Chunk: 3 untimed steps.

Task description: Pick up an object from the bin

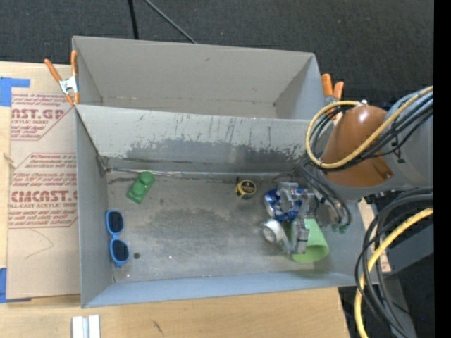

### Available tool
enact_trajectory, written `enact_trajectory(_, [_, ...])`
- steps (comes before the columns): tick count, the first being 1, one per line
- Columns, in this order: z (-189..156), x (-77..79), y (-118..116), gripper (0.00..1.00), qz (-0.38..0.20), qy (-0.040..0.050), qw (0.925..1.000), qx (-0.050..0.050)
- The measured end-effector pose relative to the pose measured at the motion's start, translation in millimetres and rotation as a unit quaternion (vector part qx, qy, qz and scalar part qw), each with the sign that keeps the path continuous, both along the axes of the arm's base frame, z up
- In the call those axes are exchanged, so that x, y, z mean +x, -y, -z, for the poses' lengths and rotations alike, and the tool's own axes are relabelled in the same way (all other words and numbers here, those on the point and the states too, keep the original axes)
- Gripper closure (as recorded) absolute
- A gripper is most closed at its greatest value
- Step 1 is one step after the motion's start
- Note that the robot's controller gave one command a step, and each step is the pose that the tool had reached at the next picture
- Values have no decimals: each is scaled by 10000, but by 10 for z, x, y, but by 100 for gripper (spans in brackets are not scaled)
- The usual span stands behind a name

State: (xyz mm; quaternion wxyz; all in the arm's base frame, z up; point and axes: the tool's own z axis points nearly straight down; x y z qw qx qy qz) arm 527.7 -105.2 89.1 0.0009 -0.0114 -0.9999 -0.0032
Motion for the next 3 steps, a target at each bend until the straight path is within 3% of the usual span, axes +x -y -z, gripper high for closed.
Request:
enact_trajectory(1, [-61,33,32,100,-10,82,10000,-44])
enact_trajectory(2, [-42,16,29,0,-5,55,10000,-38])
enact_trajectory(3, [143,540,14,0,-1103,100,9938,-19])
